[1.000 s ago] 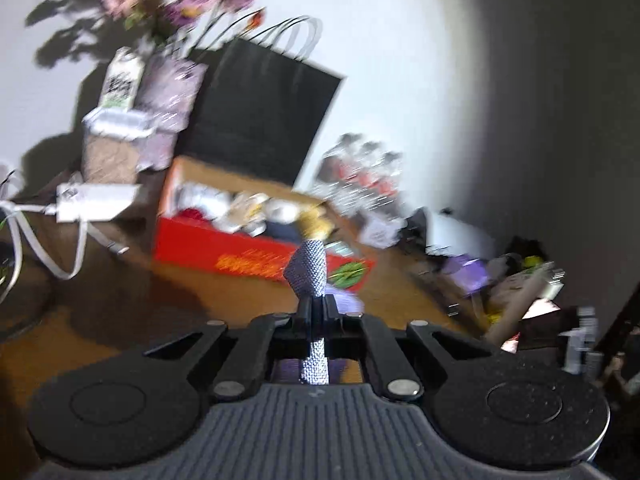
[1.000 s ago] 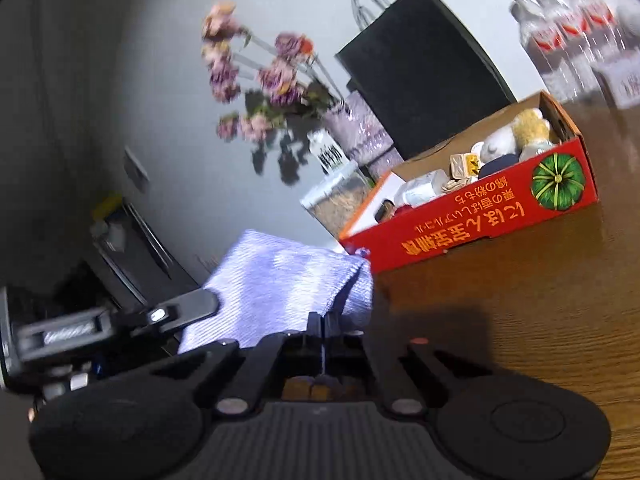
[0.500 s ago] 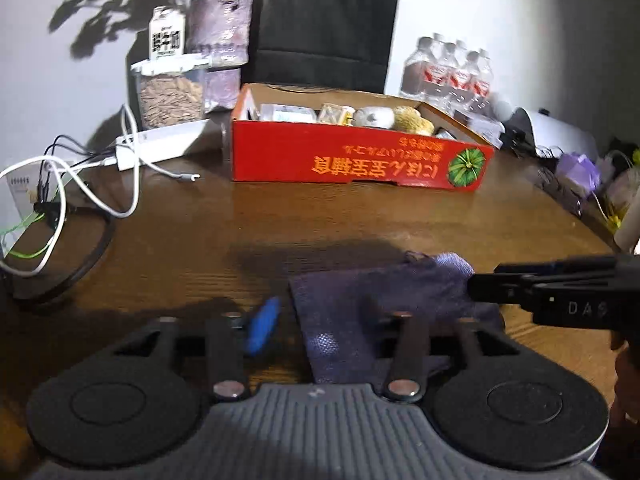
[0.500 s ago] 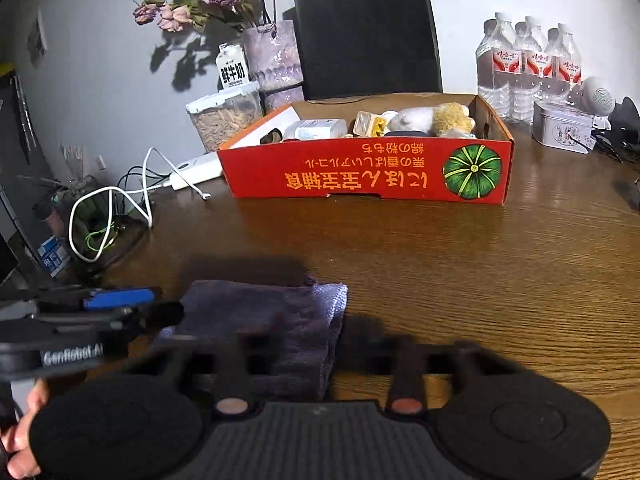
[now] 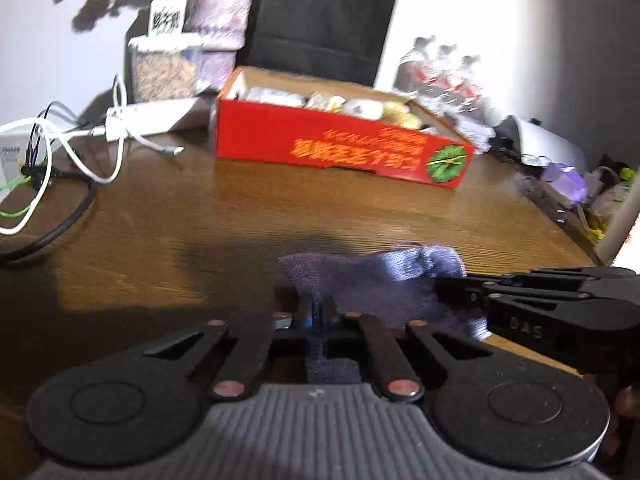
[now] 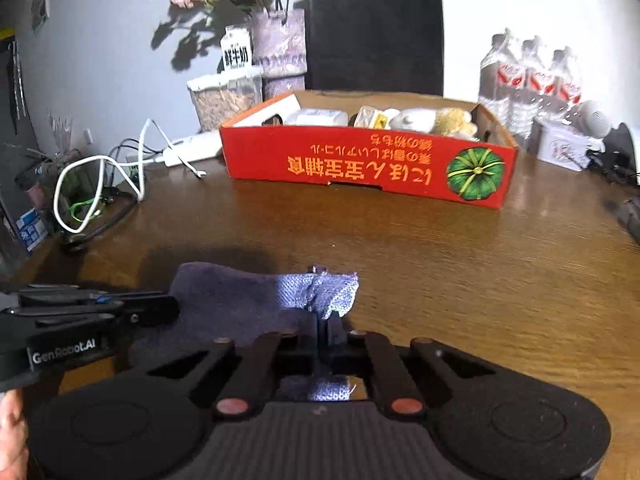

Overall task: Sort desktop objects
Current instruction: 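Lift the lilac cloth with both tools and carry it over the box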

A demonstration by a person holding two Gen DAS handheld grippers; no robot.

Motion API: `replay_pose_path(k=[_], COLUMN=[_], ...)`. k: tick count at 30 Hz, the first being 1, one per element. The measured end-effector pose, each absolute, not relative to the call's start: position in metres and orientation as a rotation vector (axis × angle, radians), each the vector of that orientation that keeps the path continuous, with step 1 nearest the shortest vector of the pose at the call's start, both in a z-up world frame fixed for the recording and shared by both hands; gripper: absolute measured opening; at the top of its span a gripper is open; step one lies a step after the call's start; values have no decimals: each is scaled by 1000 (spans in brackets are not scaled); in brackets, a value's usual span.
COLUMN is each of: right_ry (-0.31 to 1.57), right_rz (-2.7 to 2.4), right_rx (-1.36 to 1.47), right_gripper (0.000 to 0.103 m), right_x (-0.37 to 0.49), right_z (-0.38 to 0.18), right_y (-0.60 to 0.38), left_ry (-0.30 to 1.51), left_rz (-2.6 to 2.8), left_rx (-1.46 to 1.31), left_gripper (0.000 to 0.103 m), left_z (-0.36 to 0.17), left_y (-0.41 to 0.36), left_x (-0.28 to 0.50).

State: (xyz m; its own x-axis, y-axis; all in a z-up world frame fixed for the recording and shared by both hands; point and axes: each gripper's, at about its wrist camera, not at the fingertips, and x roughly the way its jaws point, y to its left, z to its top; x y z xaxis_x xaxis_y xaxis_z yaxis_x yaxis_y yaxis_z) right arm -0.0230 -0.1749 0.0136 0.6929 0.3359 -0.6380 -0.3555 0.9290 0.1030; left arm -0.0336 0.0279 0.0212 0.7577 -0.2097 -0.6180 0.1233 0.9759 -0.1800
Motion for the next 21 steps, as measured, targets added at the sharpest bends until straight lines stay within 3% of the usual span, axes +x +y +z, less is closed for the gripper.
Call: replay_pose_path(k=[10,16,21], right_ry=[584,450,427], right_rz=[353,364,375], right_rx=[38,-41,-27], right_gripper=[3,3,3], right_x=[-62,-18,63], right_z=[58,107,151], right_y=[-208,-200,-196], left_ry=[554,448,419], left_rz=[-243,-251,-263], left_rx=[-115,-44,-24], left_gripper=[5,5,5], left_z=[70,115,164], left_y=[13,0,-2], left_x=[-70,-31,49])
